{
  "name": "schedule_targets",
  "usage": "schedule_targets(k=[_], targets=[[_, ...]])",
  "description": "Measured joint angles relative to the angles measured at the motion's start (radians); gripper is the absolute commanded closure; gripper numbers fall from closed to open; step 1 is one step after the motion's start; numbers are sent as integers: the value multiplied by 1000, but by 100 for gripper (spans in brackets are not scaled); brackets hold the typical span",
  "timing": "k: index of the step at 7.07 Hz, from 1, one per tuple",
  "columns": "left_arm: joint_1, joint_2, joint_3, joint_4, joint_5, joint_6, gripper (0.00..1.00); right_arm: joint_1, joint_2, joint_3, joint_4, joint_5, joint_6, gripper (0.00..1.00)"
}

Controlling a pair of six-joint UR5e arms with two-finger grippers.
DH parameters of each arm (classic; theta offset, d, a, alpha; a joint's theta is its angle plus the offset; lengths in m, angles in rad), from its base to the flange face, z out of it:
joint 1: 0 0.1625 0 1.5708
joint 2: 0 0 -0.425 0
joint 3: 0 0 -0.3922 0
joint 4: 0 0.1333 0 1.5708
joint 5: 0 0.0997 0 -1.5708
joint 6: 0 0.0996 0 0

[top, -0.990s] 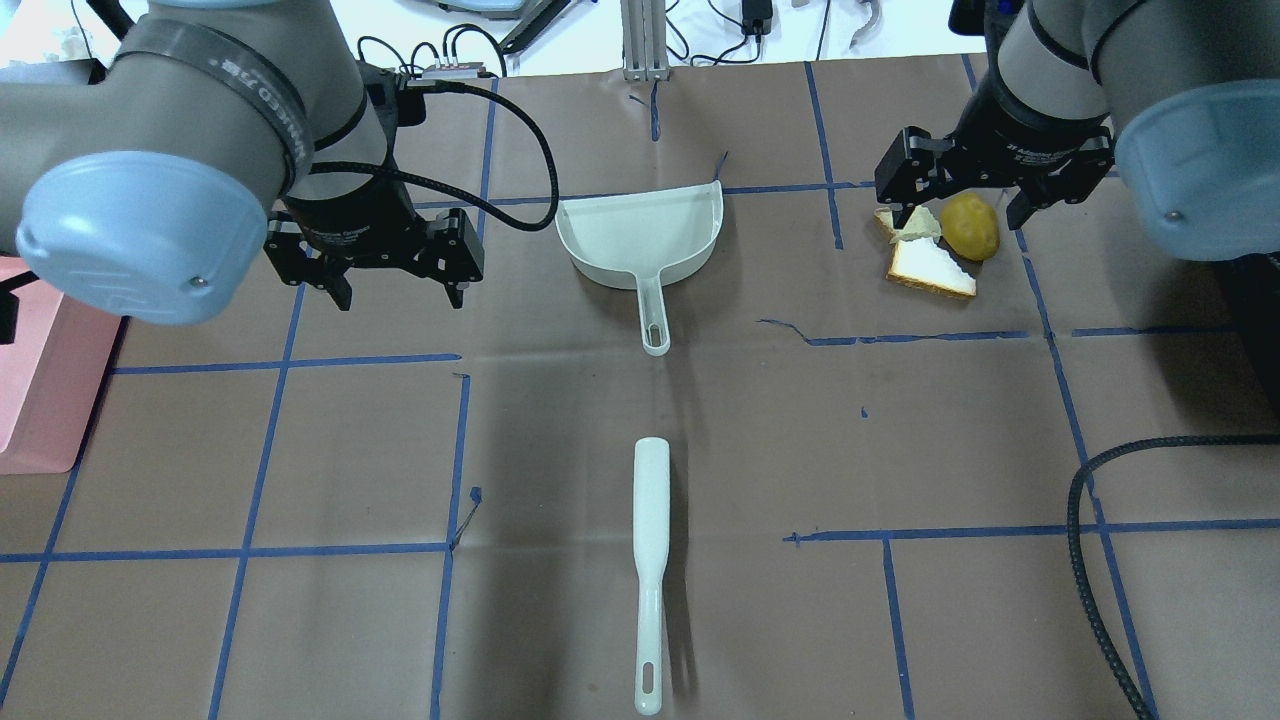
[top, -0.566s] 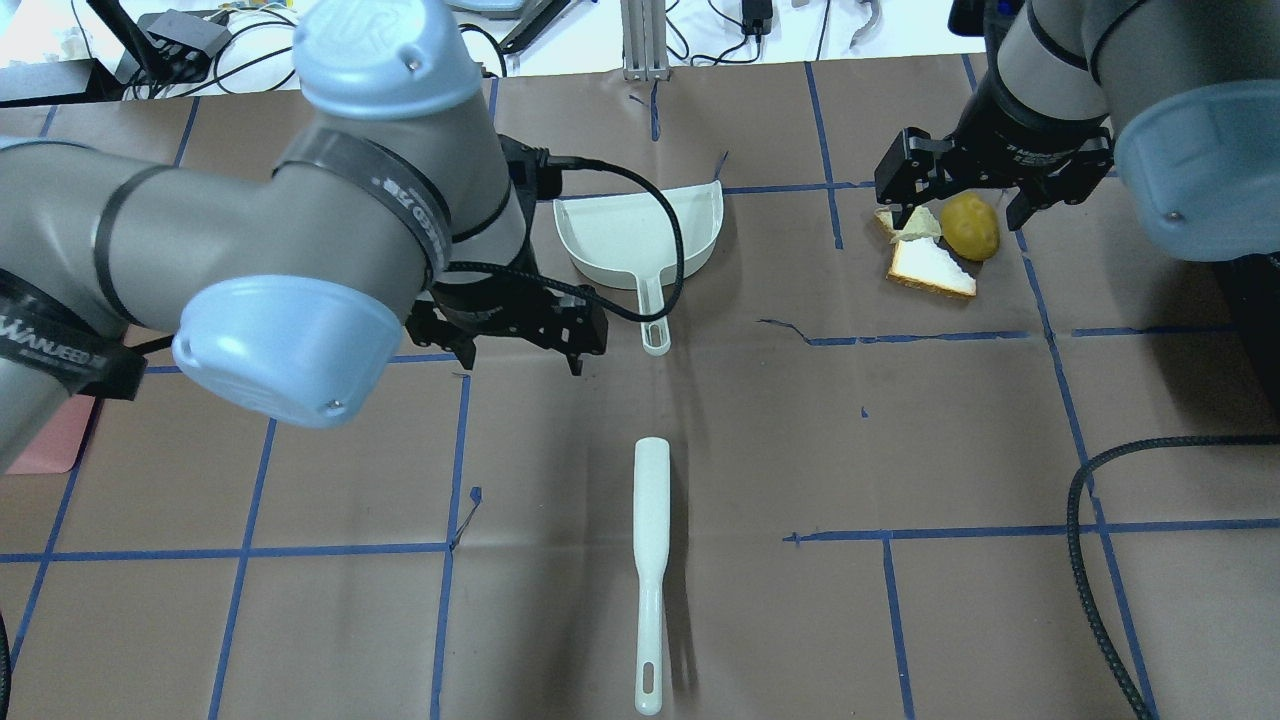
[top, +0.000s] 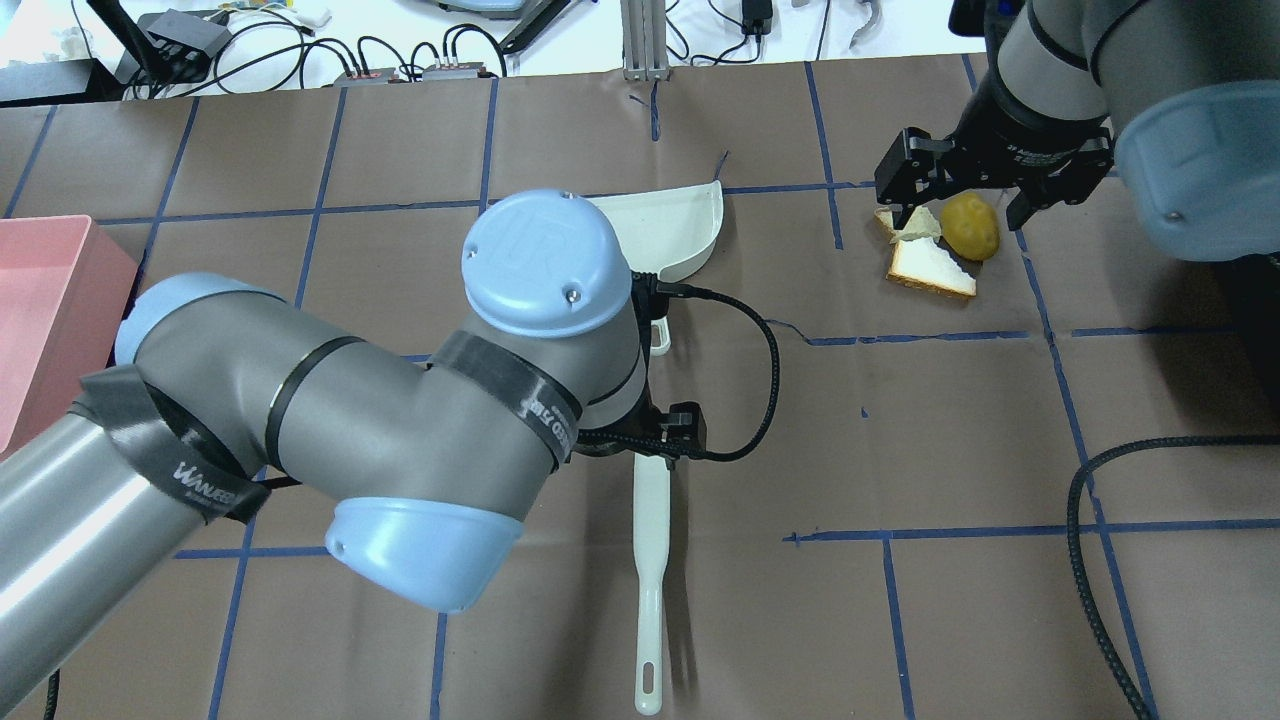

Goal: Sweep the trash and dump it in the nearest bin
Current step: 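Move the left gripper down over the white brush handle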

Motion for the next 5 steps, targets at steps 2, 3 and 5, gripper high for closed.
schedule_targets(k=[2, 3, 5], targets=[[-45, 45, -81, 46, 1, -69, 0, 0, 0, 1, 0, 0, 0, 0], [-61, 76, -122, 52, 2, -101, 0, 0, 0, 0, 0, 0, 0, 0], [-68, 131, -196, 61, 0, -156, 1, 0, 0, 1, 0, 0, 0, 0]])
